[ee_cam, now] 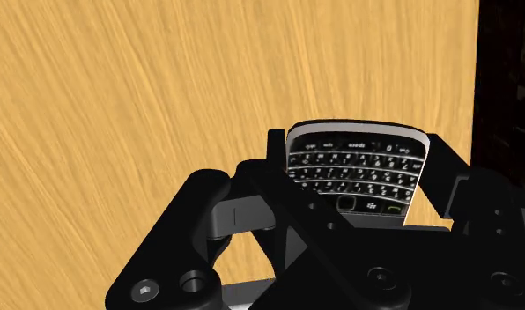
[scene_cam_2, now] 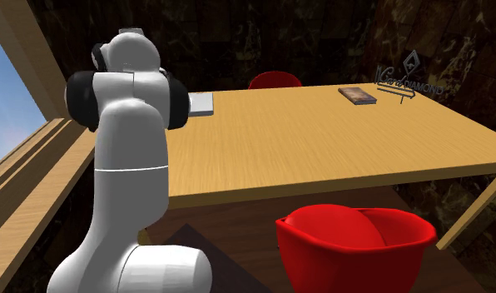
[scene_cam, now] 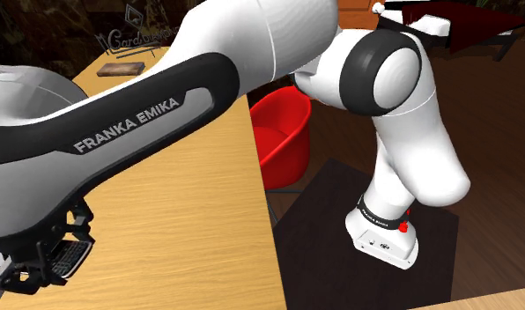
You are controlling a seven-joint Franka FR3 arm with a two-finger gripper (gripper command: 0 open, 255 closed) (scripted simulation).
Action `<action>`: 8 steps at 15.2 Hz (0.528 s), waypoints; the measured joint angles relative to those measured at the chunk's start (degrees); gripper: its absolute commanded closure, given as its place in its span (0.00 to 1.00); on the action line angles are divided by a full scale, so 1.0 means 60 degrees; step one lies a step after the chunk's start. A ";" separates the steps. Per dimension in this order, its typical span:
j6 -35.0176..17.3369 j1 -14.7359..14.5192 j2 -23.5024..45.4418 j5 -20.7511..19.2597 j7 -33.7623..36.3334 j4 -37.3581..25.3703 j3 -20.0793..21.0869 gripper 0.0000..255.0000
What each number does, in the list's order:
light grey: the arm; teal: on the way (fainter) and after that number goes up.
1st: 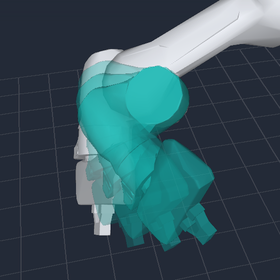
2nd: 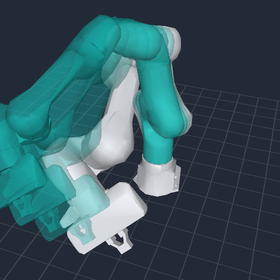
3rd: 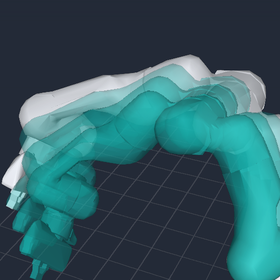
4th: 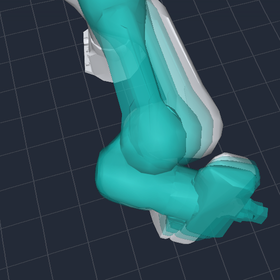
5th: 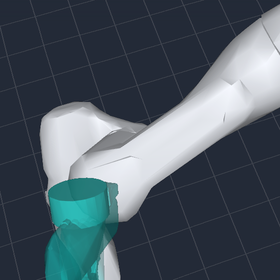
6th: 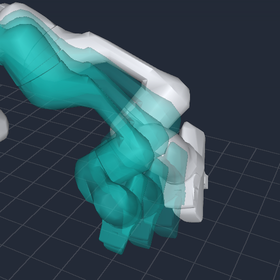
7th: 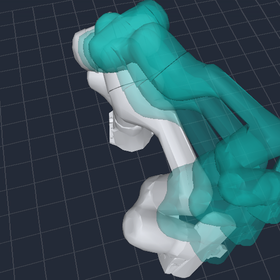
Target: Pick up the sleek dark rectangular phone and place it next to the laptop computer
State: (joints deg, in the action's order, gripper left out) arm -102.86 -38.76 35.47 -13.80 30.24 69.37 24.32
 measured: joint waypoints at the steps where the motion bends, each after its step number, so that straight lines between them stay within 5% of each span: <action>1: 0.0215 -0.0263 0.0297 -0.0086 0.0152 -0.0507 -0.0013 1.00; 5: 0.1442 -0.1470 0.2135 -0.0478 0.0404 -0.3638 -0.0218 1.00; 8: 0.1286 -0.1557 0.2380 -0.0529 0.0463 -0.3717 -0.0257 1.00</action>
State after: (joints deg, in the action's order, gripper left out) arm -95.15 -48.10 49.75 -16.98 33.02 47.07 22.78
